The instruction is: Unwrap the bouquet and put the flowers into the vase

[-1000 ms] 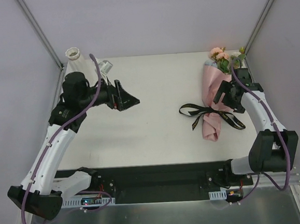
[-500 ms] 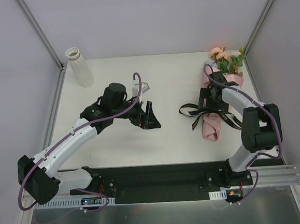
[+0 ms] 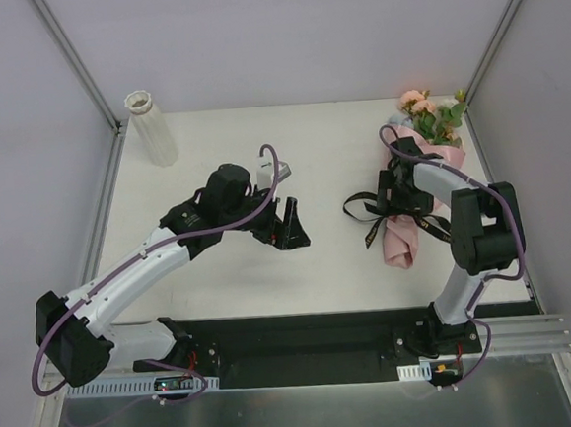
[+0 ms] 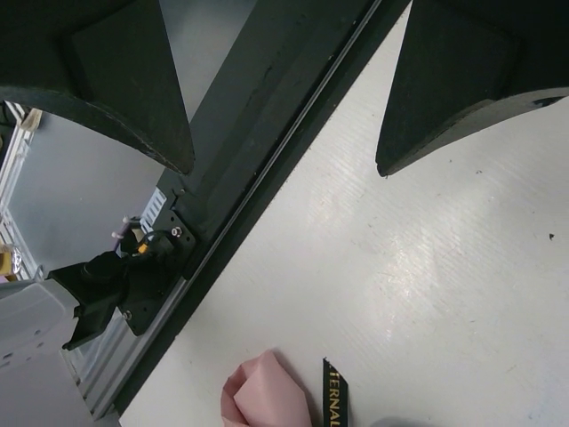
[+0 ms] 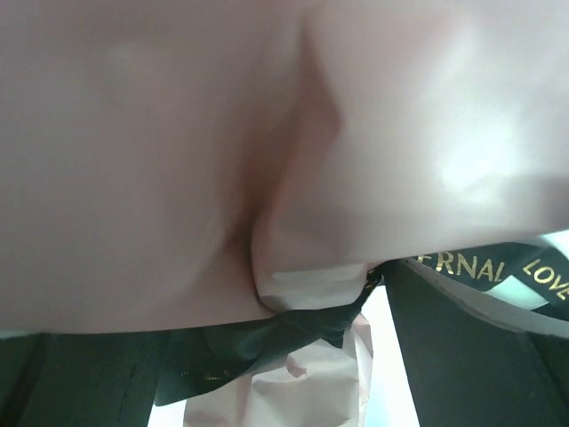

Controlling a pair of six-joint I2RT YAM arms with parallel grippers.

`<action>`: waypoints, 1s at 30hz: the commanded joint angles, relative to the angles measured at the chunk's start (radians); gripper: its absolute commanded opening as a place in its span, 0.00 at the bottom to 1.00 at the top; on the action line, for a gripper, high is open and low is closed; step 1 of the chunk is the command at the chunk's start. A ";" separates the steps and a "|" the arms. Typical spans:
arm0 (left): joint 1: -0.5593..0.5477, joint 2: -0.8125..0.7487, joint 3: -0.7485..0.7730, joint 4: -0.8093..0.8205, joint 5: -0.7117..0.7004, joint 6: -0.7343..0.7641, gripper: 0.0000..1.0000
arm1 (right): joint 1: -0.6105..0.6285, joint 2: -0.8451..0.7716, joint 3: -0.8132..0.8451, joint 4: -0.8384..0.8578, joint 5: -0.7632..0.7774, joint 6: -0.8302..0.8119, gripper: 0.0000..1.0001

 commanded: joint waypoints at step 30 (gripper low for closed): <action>0.089 -0.191 -0.297 0.150 -0.184 -0.098 0.93 | 0.454 -0.579 -0.237 -0.050 -0.197 0.210 0.96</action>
